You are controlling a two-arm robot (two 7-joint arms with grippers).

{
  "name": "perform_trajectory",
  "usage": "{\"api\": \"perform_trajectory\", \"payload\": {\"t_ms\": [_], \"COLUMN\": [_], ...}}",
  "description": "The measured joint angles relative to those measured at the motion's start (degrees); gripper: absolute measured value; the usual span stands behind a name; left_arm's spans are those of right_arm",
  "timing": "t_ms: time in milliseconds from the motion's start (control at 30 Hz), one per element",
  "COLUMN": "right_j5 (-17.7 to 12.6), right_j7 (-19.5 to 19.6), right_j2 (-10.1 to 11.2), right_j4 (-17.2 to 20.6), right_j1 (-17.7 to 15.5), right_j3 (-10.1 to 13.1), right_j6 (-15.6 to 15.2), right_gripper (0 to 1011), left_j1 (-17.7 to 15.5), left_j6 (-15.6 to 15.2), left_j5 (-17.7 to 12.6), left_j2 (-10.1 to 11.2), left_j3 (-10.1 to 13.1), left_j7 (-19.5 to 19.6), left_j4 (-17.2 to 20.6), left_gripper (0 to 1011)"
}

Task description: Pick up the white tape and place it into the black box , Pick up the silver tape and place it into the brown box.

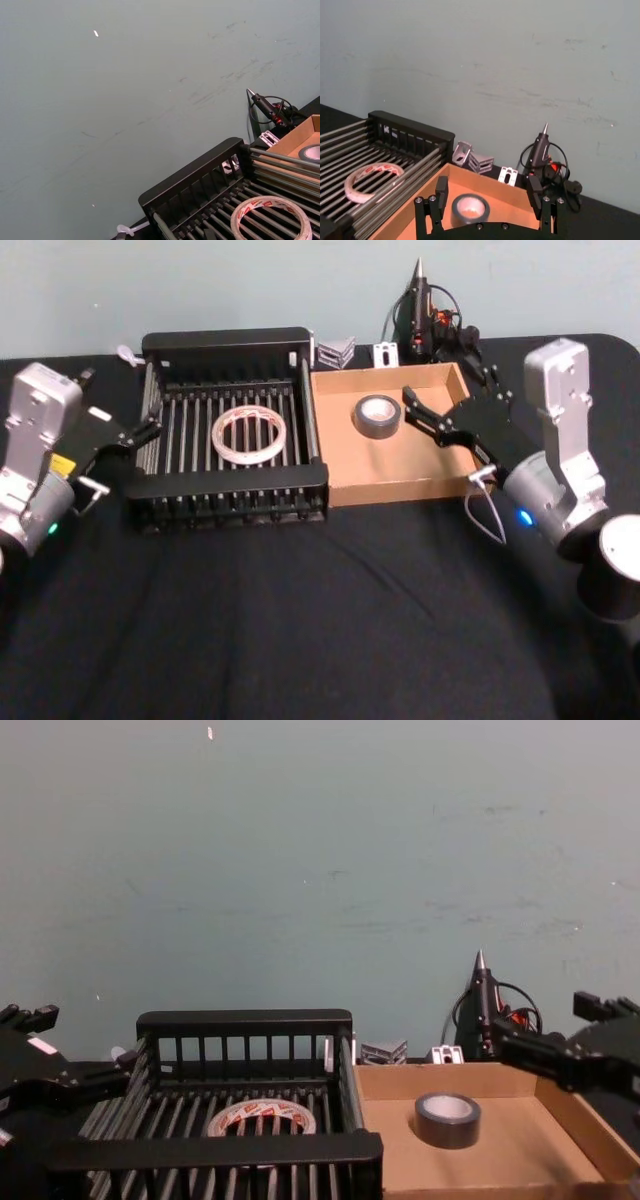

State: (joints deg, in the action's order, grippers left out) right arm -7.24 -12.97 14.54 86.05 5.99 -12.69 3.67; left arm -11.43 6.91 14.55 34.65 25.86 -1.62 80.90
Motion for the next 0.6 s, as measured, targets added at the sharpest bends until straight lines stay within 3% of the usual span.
{"api": "perform_trajectory", "payload": {"t_ms": [600], "right_j5": [0.84], "right_j7": [-0.03], "right_j2": [-0.74], "right_j4": [-0.58], "right_j1": [-1.71], "right_j3": [0.61], "right_j6": [0.17], "right_gripper": [1003], "left_j1": [0.00], "left_j6": [0.00], "left_j5": [0.00], "left_j2": [0.00], "left_j3": [0.00], "left_j7": [0.00], "left_j4": [0.00], "left_gripper": [1001]}}
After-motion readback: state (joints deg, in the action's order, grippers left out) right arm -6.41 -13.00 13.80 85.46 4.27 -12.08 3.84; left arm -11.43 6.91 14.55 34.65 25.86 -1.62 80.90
